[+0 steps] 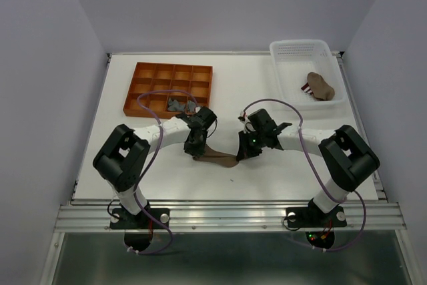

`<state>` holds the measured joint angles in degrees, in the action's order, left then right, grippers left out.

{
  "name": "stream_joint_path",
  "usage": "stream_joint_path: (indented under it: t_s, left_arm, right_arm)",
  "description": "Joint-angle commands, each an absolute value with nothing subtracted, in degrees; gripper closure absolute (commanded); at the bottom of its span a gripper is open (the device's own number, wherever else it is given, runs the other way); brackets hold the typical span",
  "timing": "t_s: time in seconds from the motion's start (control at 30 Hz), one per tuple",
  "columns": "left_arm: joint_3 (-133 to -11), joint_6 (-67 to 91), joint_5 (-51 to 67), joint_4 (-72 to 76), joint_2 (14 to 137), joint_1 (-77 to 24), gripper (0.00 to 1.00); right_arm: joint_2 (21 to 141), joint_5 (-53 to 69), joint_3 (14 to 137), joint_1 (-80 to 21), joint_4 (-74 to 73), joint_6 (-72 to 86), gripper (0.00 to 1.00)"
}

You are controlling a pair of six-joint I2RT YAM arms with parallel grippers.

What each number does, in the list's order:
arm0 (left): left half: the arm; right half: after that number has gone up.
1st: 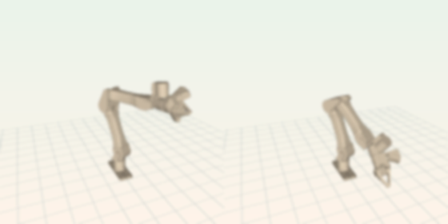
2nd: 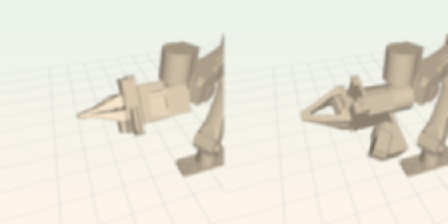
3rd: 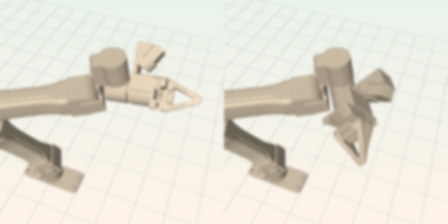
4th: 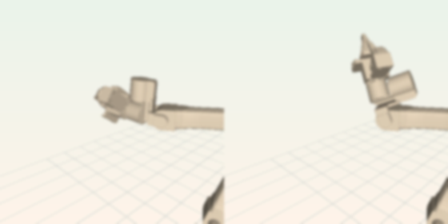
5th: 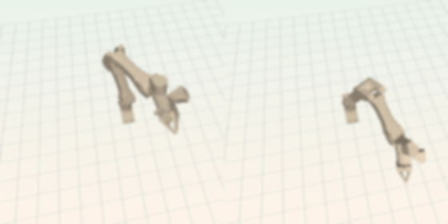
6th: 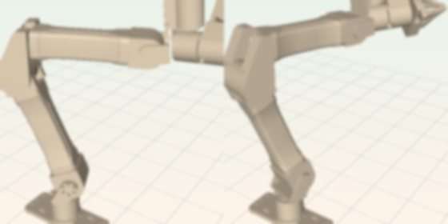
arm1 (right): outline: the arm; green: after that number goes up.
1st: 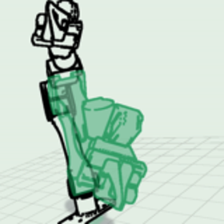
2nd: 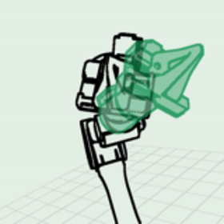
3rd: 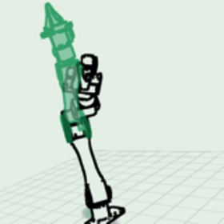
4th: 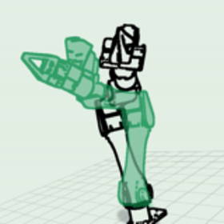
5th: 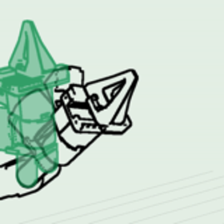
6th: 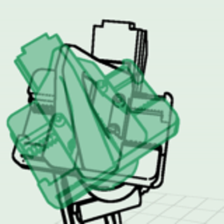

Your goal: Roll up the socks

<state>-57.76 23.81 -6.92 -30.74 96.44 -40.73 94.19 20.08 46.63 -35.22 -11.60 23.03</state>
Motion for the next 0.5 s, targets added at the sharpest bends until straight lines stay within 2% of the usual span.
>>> stream_joint_path:
  t_s: [0.0, 0.1, 0.13, 0.2, 0.47]
  left_arm:
    - [-55.2, 23.3, -4.3, -30.3, 95.1, -40.3, 0.76]
    - [-54.5, 23.6, -3.9, -29.4, 94.9, -40.2, 0.78]
    - [-54.3, 23.8, -4.0, -29.3, 94.6, -40.3, 0.78]
    - [-54.1, 23.8, -4.4, -29.4, 94.2, -40.2, 0.78]
    - [-53.6, 24.7, -5.2, -28.7, 92.5, -40.3, 0.78]
  right_arm:
    - [91.9, 20.8, 46.1, -34.4, -12.1, 19.0, 0.94]
    - [90.9, 21.7, 46.1, -34.4, -11.0, 18.8, 0.91]
    - [90.9, 20.3, 46.1, -34.4, -11.2, 18.5, 0.92]
    - [91.1, 18.1, 46.0, -34.4, -11.2, 18.5, 0.99]
    - [93.6, 12.1, 47.0, -34.4, -12.2, 19.4, 0.99]
